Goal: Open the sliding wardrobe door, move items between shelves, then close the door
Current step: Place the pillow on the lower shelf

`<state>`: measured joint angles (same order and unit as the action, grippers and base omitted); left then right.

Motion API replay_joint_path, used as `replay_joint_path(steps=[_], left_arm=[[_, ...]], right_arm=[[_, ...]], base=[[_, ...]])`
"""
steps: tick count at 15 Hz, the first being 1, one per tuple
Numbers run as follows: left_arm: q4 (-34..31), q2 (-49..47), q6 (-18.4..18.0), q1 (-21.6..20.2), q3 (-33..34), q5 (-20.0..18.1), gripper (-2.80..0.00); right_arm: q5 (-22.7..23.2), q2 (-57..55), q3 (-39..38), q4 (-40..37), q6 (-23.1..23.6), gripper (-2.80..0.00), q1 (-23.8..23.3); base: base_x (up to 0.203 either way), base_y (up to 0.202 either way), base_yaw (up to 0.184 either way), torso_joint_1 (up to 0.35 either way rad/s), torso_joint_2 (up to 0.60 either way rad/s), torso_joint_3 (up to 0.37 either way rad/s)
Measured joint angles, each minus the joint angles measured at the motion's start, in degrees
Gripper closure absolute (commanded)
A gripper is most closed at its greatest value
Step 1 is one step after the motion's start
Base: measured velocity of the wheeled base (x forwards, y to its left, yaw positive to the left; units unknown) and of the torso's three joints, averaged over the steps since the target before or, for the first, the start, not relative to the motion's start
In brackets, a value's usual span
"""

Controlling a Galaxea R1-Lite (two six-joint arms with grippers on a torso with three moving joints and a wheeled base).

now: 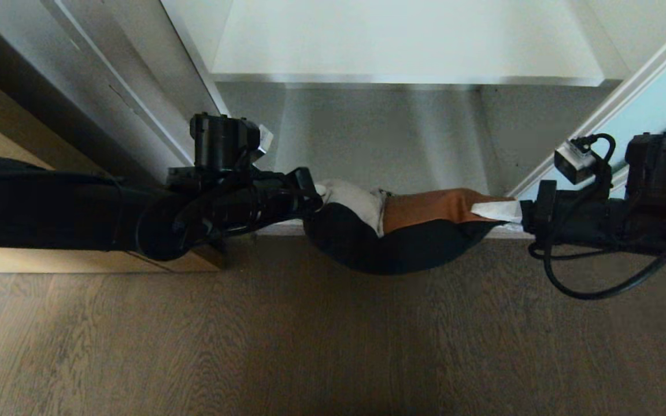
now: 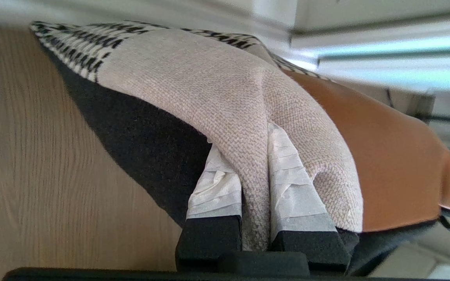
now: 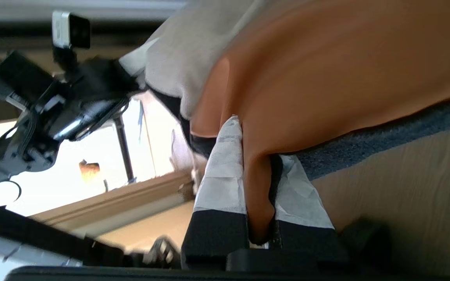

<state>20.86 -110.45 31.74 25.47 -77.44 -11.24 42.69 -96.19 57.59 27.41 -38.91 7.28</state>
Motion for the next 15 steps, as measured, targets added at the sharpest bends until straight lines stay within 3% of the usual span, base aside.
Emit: replay_joint_path(steps=[4,7,10,15], left_arm=[[1.1,-3.1,0.4,-1.5,-8.7,4.2,0.0],[2.9,-4.7,0.0,-2.7,-13.9,5.2,0.0],[10.2,-7.3,-0.1,-3.1,-15.0,5.2,0.0],[22.7,-18.3,-2.3,-3.4,-16.0,6.4,0.0]], right_arm=[[0.2,-3.9,7.1,4.7,-0.3,0.0,-1.4],[0.1,-5.6,11.5,6.3,-0.2,0.0,-1.9],[-0.3,-8.8,14.0,12.1,-0.2,0.0,-2.0],[-4.8,-19.6,14.3,25.6,-0.2,0.0,-2.0]], base=[[0.0,0.0,0.0,0.0,0.0,0.0],[0.0,0.0,0.0,0.0,0.0,0.0],[0.0,0.0,0.0,0.0,0.0,0.0],[0.0,0.0,0.0,0.0,0.0,0.0]])
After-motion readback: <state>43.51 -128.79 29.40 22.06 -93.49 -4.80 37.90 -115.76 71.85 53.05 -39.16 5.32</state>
